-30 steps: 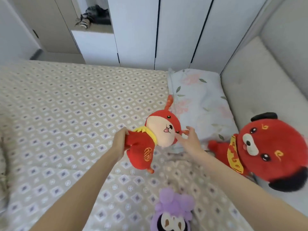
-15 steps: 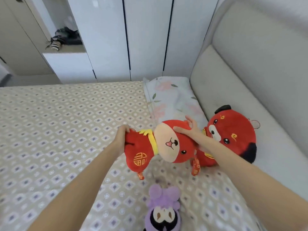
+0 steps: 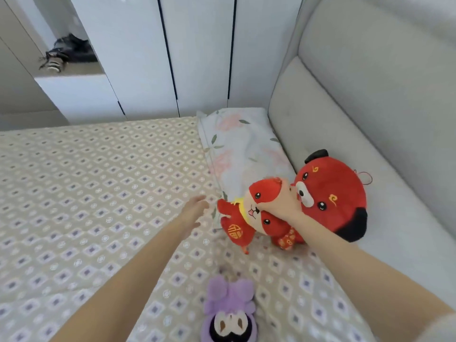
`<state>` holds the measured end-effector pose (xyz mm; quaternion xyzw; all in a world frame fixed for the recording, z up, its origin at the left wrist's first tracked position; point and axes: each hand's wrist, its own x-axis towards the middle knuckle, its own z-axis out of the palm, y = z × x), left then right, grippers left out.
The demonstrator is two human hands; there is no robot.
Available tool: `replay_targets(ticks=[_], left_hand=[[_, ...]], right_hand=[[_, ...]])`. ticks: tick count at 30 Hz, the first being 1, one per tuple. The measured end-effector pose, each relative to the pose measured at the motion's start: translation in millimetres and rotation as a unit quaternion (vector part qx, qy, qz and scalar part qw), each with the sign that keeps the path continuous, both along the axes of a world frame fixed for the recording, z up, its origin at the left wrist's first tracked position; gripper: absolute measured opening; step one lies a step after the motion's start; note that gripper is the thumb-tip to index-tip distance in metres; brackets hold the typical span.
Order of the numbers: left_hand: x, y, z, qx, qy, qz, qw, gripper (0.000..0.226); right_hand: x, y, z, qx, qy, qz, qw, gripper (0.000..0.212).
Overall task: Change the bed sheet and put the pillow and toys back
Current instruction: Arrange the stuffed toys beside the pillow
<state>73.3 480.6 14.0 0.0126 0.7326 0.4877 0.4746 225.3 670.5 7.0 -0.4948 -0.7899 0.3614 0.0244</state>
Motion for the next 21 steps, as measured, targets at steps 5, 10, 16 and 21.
replay_targets(ticks=[5,10,16,21], left_hand=[[8.1,15.8,-16.4,-0.008,-0.003,-0.02,1.0,0.035],[-1.2,18.5,-37.4,-0.038,0.007,-0.007,0.999,0.035],[-7.3,21.3,-62.4,-0.053,0.002,0.007,0.999,0.033],[-7.4,24.0,-73.5,-0.067,-0.007,0.005,0.998,0.031]], right_hand=[[1.2,12.2,-33.8,0.04,-0.109,-0.07,0.991,0.1],[-15.8,17.0,-66.9,0.091,-0.174,-0.06,0.979,0.1],[-21.4,27.7,-97.8,0.032,-0.194,-0.071,0.978,0.096],[-16.1,46.7,-106.1,-0.012,-0.226,-0.04,0.973,0.093]])
